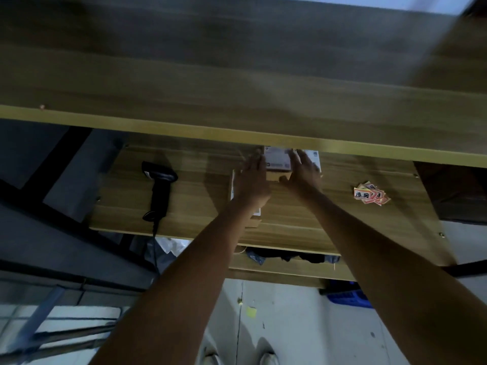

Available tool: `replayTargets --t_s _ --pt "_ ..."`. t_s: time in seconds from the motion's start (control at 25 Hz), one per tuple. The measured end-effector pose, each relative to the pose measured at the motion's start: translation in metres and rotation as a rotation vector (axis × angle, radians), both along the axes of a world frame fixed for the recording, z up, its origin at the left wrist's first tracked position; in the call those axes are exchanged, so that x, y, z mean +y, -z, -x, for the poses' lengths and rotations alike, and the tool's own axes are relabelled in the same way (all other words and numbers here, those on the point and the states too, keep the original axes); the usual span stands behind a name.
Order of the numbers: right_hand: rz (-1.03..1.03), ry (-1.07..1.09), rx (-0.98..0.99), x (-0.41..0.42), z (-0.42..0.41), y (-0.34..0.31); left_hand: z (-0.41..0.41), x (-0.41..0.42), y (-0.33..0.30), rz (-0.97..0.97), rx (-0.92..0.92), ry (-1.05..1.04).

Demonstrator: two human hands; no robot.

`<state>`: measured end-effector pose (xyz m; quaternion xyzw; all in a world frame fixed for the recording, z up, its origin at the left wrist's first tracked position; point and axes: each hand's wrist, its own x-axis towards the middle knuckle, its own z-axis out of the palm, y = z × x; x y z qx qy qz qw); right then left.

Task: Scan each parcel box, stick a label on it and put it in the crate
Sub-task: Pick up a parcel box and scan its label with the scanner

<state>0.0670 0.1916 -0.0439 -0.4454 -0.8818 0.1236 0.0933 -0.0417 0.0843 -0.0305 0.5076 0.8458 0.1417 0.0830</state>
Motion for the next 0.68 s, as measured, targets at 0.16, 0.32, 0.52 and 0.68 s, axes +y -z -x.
replayTargets --t_s 0.16,0.32,0.52,0.68 --pt "0.225 0.09 0.3 -0.076 0.003 0.007 0.008 -0.055 0.0 -0.084 -0.281 -0.36" --pt "0.578 0.127 0.357 -0.111 0.021 0.025 0.02 -0.079 0.028 0.003 -0.616 -0.5" --pt "0.713 0.199 0.405 -0.127 0.025 0.023 0.016 -0.092 0.038 -0.031 -0.836 -0.445" --pt "0.797 0.286 0.546 -0.146 0.025 0.018 0.006 -0.109 0.012 -0.138 -1.004 -0.471"
